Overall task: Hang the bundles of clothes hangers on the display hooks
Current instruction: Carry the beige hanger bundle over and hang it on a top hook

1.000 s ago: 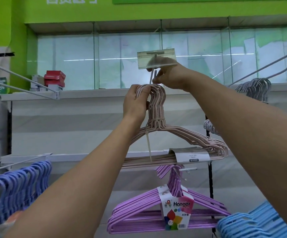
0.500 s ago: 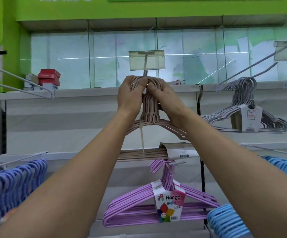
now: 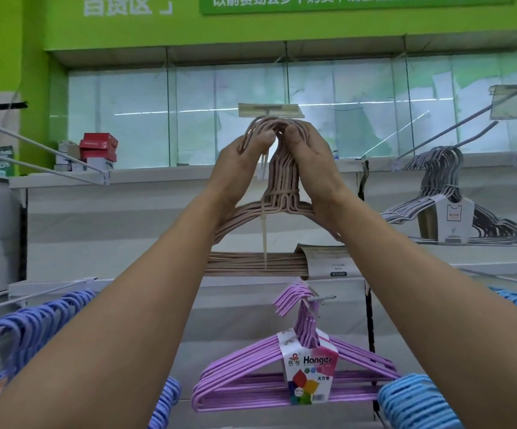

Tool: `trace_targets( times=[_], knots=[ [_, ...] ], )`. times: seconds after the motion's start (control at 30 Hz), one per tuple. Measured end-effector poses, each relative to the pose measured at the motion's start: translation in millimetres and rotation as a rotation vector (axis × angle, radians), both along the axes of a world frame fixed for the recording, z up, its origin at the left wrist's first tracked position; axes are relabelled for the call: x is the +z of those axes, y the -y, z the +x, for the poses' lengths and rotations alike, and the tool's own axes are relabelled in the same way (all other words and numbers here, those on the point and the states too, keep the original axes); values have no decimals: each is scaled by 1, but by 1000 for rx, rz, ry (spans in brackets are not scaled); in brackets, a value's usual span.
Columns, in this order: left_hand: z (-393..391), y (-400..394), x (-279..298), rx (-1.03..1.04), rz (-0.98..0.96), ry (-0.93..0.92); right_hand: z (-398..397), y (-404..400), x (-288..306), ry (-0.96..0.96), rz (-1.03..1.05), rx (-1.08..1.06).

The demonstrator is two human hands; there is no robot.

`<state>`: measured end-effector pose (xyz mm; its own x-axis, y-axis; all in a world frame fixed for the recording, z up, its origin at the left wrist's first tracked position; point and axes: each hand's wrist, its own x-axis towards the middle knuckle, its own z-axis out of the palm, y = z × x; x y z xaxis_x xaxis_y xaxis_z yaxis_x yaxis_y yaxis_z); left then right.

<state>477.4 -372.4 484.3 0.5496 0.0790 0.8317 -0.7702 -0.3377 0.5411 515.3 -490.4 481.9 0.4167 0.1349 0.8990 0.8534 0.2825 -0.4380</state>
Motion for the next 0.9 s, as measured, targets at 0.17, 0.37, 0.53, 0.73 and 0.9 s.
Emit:
trace_targets(
  times=[0.17, 0.37, 0.53, 0.73, 0.9],
  knots=[
    [5, 1, 3, -18, -46, 14, 2, 1, 9, 16, -46, -26],
    [14, -4, 11, -54, -86, 61, 5, -5, 14, -29, -49, 28],
    [14, -5, 17, -51, -90, 77, 6, -14, 20, -24, -20, 0],
    [22, -2, 19, -25, -130, 70, 18, -15, 16, -61, -2, -20],
    [37, -8, 20, 67, -123, 114, 24, -18, 19, -30, -63, -99]
  ],
)
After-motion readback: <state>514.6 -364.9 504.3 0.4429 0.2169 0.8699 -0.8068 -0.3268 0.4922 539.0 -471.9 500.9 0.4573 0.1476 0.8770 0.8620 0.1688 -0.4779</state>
